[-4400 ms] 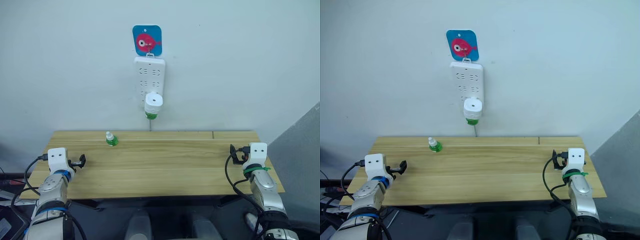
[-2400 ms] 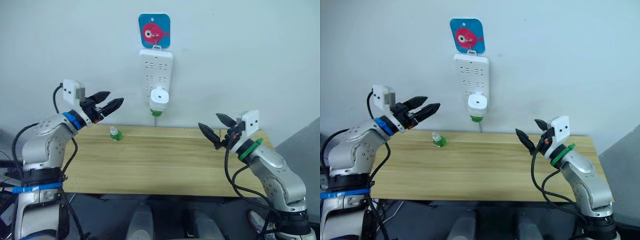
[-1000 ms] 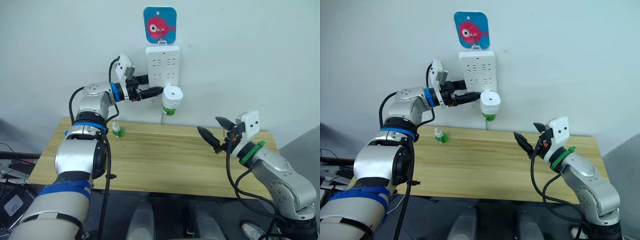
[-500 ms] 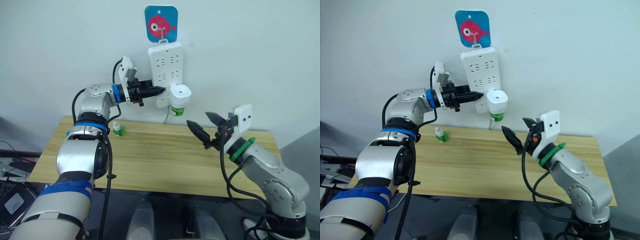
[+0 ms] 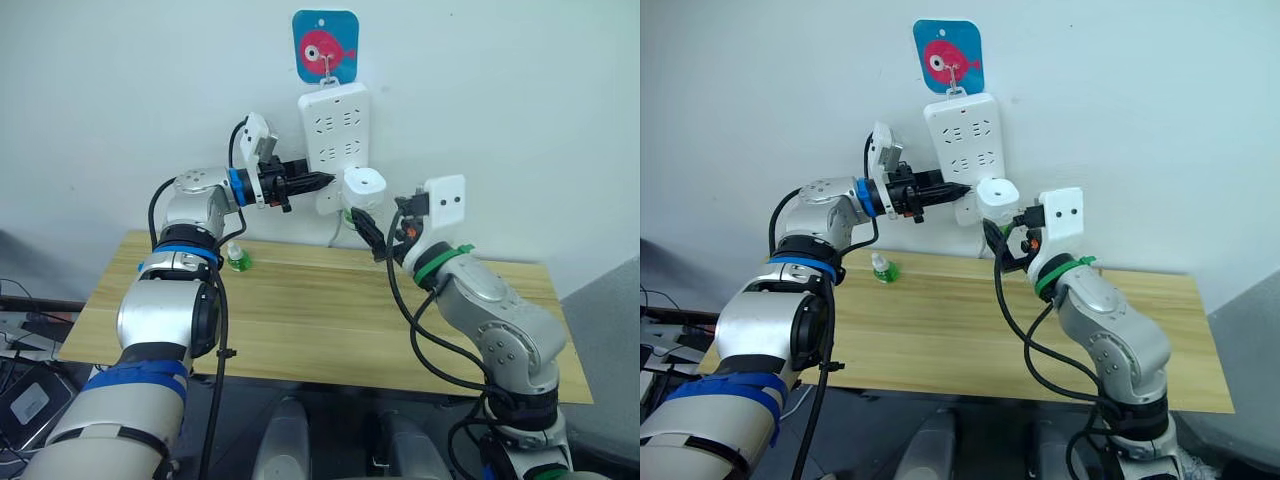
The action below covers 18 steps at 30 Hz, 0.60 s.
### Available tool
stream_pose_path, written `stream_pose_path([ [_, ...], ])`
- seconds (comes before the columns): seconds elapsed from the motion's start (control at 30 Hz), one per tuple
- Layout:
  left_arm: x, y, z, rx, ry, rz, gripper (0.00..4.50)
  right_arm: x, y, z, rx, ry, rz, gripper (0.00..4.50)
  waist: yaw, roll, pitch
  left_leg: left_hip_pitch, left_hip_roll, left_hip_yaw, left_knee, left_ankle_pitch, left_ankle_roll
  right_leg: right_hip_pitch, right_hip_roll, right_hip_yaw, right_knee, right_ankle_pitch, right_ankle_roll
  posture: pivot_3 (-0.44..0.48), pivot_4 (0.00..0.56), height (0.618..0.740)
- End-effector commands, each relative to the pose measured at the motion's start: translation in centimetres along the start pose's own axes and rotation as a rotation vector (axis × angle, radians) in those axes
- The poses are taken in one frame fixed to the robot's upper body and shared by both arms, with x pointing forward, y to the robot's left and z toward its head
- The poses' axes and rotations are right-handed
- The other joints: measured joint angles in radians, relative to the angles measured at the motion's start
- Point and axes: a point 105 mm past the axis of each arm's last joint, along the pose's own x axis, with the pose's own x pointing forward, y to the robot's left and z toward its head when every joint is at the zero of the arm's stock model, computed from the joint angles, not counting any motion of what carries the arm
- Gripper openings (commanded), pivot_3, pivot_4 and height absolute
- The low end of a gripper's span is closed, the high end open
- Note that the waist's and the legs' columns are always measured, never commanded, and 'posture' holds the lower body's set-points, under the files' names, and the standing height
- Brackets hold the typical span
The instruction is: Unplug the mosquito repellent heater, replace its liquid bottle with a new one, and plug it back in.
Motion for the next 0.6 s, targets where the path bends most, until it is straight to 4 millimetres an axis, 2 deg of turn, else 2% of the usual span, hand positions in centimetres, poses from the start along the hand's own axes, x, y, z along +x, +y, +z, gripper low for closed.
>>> stream_pose_path([
  [0.03,0.5,0.1,1.0,0.024,-0.017,0.008,1.3,0.6,0.7,1.2,-0.019,-0.051,0.018,4.5,0.0,0.0,0.0,0.0,0.0,0.0,0.0,0.0,0.0,0.0,0.0,0.0,0.0,0.0,0.0,0.278,0.237,0.74],
  [0.4,0.6,0.2,1.1,0.032,-0.014,0.018,1.3,2.7,1.2,1.7,-0.005,-0.087,0.018,4.5,0.0,0.001,0.001,0.0,0.0,-0.001,0.0,0.0,0.0,0.0,0.0,-0.001,0.0,0.0,0.0,0.286,0.238,0.74],
  [0.5,0.6,0.2,1.0,0.033,-0.013,0.019,1.3,3.0,1.3,1.8,-0.009,-0.096,0.022,3.88,0.0,0.002,0.002,0.0,0.0,-0.002,0.0,0.0,0.0,0.0,0.0,-0.001,0.0,0.0,0.0,0.293,0.237,0.74],
  [0.6,0.5,0.3,0.9,0.035,-0.011,0.023,1.3,3.0,1.4,1.7,-0.011,-0.097,0.028,2.93,0.0,0.002,0.002,0.0,0.0,-0.002,0.0,0.0,0.0,0.0,0.0,-0.002,0.0,0.0,0.0,0.294,0.237,0.74],
])
